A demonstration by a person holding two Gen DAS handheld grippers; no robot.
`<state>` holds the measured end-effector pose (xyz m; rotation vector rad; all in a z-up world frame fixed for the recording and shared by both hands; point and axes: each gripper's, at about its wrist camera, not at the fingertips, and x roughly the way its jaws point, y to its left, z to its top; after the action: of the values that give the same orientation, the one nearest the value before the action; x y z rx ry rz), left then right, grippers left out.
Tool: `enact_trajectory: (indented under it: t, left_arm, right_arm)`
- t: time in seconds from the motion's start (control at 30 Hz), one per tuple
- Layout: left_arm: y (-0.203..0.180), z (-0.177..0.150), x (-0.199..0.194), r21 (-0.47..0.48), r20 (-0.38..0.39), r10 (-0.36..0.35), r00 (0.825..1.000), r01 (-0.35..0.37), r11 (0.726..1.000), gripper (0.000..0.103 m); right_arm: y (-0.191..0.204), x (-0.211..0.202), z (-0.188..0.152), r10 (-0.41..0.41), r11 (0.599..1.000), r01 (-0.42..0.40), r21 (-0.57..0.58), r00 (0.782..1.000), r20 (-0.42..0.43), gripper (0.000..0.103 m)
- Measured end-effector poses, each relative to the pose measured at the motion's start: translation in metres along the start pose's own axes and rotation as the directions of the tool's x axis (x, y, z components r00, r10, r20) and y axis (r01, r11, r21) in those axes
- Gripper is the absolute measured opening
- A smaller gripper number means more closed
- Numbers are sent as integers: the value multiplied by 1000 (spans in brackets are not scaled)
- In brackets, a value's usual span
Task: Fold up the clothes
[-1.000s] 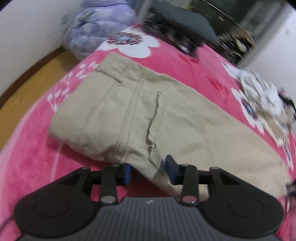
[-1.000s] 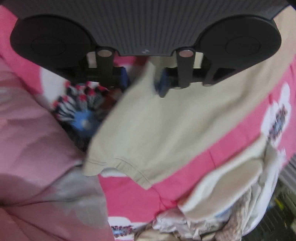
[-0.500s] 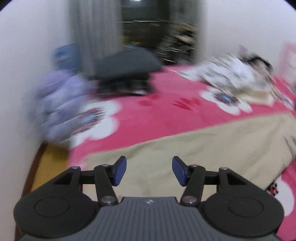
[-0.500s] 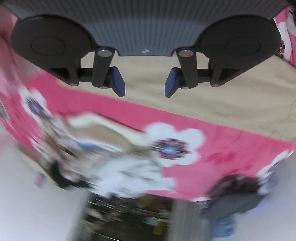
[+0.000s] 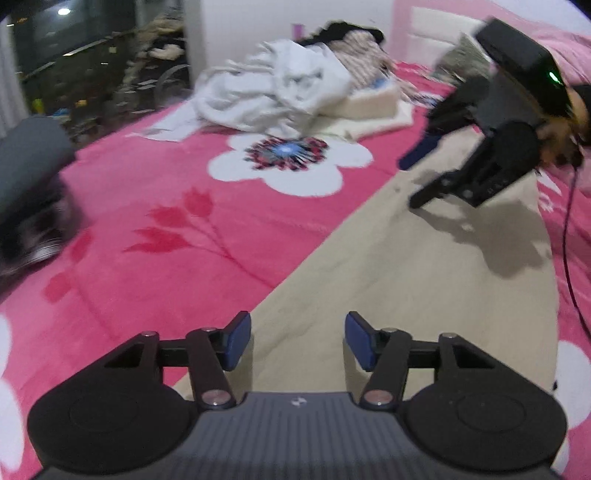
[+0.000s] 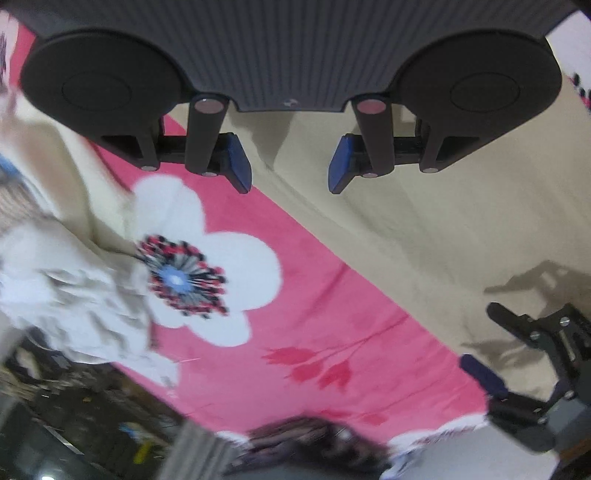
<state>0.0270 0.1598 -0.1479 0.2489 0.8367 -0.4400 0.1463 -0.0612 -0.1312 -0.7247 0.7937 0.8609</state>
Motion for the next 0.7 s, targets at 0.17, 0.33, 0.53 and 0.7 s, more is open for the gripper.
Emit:
enact_trajectory:
  t: [0.17, 0.33, 0.53, 0.7]
  left_arm:
    - [8, 1, 19, 52, -7, -65, 998, 65, 997, 44]
    - [9, -5, 26, 99, 19, -89, 996, 87, 991, 41]
    - [6, -12, 22, 90, 61, -39, 997, 34, 995, 22]
    - [0, -14, 13, 90, 105, 15, 994, -24, 996, 7]
  right_arm:
    - [-11, 23, 9, 100, 993, -105, -59, 991, -86, 39]
    - [-9, 30, 12, 153, 978, -169, -124, 979, -131, 31]
    - [11, 28, 11, 97, 968, -125, -217, 986, -136, 14]
    - [32, 15, 6, -39, 958, 15, -285, 996, -79, 5]
